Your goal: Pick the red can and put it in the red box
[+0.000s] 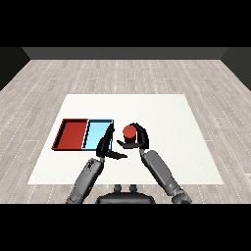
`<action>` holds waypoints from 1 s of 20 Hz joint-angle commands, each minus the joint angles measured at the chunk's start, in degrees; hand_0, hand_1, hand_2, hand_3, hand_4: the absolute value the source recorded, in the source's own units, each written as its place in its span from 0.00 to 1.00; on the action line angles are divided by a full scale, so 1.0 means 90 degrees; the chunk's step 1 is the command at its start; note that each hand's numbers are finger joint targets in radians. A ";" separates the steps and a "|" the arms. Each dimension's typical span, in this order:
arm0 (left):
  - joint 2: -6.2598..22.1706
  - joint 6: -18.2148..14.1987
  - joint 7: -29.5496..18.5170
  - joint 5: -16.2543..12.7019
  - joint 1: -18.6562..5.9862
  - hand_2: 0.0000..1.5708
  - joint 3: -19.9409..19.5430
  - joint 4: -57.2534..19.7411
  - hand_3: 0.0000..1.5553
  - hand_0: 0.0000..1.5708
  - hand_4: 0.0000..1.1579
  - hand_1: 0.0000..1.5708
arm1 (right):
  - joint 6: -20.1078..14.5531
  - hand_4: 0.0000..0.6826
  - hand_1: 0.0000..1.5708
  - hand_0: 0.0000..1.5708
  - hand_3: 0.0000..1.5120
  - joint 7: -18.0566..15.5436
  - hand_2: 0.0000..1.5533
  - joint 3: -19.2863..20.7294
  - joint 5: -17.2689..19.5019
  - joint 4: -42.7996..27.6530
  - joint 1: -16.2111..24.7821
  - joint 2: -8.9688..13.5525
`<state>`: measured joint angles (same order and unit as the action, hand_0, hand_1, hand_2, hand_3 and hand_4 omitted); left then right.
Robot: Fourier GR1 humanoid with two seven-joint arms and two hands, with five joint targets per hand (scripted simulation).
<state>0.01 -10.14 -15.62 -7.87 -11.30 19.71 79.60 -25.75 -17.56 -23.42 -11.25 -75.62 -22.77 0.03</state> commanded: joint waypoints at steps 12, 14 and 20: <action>-0.0002 -0.0344 -0.0348 -0.0593 -0.0509 0.00 0.0536 -0.1009 0.00 0.00 0.00 0.00 | -0.0597 0.92 0.91 0.91 0.91 -0.0235 0.93 -0.0643 -0.0649 0.0361 -0.0601 -0.0004; -0.0002 0.0034 -0.0735 -0.0820 -0.0825 0.00 0.0169 -0.1639 0.00 0.00 0.00 0.00 | -0.0558 0.92 0.92 0.92 0.91 -0.0159 0.93 -0.0608 -0.0759 0.0433 -0.0643 -0.0004; -0.0002 0.0010 -0.0256 -0.0743 -0.0446 0.00 0.0343 -0.0792 0.00 0.00 0.00 0.00 | -0.0339 0.91 0.94 0.94 0.91 -0.0538 0.93 -0.0593 -0.0974 0.0587 -0.0551 -0.0004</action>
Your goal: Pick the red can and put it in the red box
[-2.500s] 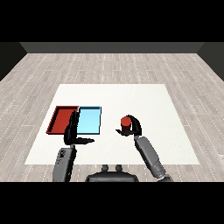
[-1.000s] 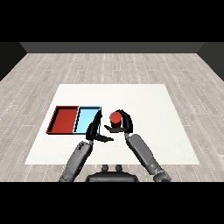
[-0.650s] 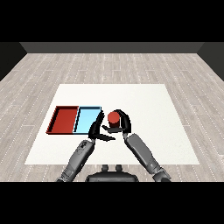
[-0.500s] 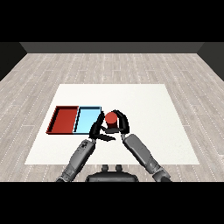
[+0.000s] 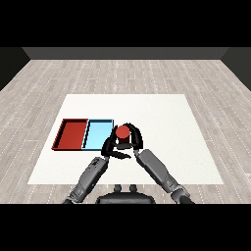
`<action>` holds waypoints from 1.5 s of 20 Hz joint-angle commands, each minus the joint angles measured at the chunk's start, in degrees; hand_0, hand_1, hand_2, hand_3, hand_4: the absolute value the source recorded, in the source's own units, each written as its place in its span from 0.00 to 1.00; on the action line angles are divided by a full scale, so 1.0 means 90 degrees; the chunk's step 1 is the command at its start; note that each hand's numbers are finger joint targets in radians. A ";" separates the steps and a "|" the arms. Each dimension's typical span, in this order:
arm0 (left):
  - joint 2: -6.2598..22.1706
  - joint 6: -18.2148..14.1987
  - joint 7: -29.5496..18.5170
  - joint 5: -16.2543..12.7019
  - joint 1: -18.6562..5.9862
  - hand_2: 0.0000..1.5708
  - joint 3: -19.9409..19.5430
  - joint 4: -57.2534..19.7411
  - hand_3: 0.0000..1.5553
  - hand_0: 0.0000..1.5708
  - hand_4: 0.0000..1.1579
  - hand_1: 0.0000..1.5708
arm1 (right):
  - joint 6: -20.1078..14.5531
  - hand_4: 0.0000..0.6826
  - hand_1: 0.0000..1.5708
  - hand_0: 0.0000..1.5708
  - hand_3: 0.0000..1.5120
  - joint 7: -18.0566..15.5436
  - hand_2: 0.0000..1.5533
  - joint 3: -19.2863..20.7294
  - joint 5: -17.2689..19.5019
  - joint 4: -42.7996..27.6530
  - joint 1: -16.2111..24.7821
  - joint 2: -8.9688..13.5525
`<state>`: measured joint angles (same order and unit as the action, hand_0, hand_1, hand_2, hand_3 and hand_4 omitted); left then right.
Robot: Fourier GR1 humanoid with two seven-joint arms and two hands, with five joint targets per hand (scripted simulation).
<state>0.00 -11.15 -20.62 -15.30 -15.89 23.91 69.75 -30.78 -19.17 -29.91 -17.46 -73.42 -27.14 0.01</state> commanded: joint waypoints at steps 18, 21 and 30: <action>0.0001 -0.1864 0.0040 -0.0432 -0.0431 1.00 0.0229 -0.0437 0.96 1.00 0.85 1.00 | -0.0768 0.93 0.94 0.94 0.90 0.0046 0.94 -0.0965 -0.0706 0.0100 -0.0549 0.0000; 0.0003 -0.2359 0.0727 -0.0160 -0.0551 0.94 0.0544 -0.0337 0.88 0.97 0.75 0.97 | -0.0826 0.91 0.97 0.97 0.92 -0.0112 0.94 -0.1258 -0.0597 0.0044 -0.0302 0.0001; 0.0001 -0.3042 -0.0119 -0.0621 -0.0968 0.97 0.0658 -0.0640 0.91 1.00 0.81 1.00 | -0.0485 0.91 0.91 0.91 0.91 -0.0204 0.93 -0.0851 -0.0949 0.0387 -0.0690 0.0000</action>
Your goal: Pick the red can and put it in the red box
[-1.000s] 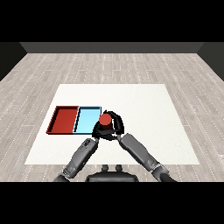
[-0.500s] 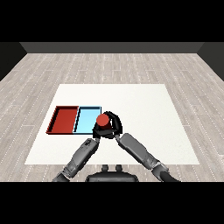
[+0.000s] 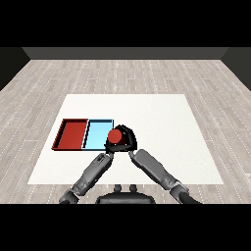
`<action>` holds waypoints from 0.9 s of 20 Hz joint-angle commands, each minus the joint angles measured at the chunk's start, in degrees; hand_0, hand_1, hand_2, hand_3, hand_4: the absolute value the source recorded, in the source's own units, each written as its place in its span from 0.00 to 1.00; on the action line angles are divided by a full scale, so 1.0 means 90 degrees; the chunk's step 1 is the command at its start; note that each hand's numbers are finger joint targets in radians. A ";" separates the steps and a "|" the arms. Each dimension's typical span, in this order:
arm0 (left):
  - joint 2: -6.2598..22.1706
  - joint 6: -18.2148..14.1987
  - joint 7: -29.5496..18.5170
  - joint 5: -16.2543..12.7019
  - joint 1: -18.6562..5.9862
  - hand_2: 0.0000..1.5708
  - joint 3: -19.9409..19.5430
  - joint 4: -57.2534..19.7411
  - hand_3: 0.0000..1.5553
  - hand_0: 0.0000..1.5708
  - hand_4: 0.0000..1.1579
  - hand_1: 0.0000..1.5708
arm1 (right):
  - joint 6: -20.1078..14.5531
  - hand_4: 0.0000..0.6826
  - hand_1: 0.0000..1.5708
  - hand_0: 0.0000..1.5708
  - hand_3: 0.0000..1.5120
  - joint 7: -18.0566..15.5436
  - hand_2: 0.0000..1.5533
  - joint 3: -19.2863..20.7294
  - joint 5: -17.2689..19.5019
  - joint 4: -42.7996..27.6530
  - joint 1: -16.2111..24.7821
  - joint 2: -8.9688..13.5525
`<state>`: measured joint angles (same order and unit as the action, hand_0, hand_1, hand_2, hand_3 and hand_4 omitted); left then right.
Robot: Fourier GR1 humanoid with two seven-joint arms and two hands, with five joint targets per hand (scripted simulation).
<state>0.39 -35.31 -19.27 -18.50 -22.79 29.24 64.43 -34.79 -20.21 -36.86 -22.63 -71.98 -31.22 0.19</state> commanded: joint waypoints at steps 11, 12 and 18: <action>-0.0042 -0.0204 0.0578 0.0538 -0.0275 0.97 -0.0299 0.0428 0.94 1.00 0.97 1.00 | 0.0164 0.00 0.00 0.00 0.00 0.0487 0.00 0.0076 0.0620 -0.0296 0.0235 -0.0020; -0.0041 -0.0433 -0.0035 0.0266 0.0088 0.97 0.0037 0.0463 0.94 1.00 0.97 1.00 | -0.0319 0.00 0.00 0.00 0.00 0.0443 0.00 -0.0388 0.0479 -0.0466 0.0253 -0.0020; -0.0042 -0.0400 0.0046 0.0175 0.0289 1.00 0.0016 0.0290 0.97 1.00 0.99 1.00 | -0.0185 0.00 0.00 0.00 0.00 0.0489 0.00 -0.0010 0.0490 -0.0339 0.0026 -0.0020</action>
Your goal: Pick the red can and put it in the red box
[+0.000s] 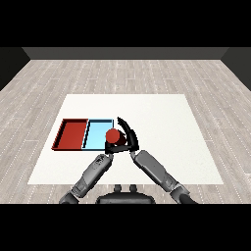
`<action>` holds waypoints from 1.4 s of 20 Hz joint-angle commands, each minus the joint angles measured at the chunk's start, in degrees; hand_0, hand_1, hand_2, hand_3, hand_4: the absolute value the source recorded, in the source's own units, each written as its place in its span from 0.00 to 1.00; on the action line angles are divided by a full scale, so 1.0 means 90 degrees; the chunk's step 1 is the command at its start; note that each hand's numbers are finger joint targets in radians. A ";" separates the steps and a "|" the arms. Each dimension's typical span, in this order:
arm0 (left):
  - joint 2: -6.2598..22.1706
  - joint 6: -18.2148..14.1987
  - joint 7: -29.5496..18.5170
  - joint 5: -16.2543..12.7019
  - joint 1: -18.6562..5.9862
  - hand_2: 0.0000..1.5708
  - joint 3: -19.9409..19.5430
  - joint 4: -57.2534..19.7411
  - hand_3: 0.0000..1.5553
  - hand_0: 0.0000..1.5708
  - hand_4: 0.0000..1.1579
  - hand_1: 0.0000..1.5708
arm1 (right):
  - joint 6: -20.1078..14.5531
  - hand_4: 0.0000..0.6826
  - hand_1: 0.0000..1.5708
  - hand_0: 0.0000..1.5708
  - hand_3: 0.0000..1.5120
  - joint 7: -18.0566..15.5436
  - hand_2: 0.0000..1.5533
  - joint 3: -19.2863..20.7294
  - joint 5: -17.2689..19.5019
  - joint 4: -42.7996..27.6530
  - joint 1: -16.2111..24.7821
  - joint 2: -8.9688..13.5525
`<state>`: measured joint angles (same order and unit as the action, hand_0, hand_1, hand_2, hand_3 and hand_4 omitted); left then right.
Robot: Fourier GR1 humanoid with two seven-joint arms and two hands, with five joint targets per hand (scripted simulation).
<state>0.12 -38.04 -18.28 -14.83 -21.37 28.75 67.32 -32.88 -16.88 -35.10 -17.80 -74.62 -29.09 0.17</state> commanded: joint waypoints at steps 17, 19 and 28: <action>0.1362 0.0223 0.0354 0.0787 0.0286 1.00 -0.0985 0.0379 0.95 1.00 0.97 1.00 | 0.0820 0.00 0.00 0.00 0.00 0.0182 0.00 0.1812 -0.0036 -0.2852 0.2298 0.1634; 0.1662 0.0192 0.0312 0.0878 0.0248 1.00 -0.1198 0.0267 0.94 1.00 0.97 1.00 | 0.1043 0.00 0.00 0.00 0.00 0.0007 0.00 0.2014 -0.0209 -0.2902 0.2866 0.1886; 0.2578 0.1049 0.0403 0.0532 -0.0071 1.00 -0.2430 -0.1177 0.96 1.00 0.97 1.00 | 0.1394 0.00 0.00 0.00 0.00 -0.0086 0.00 0.2795 -0.0242 -0.2442 0.3249 0.2250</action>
<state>21.14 -31.42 -14.57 -9.06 -20.44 10.83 61.58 -21.55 -18.57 -12.76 -20.03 -97.30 -0.92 18.50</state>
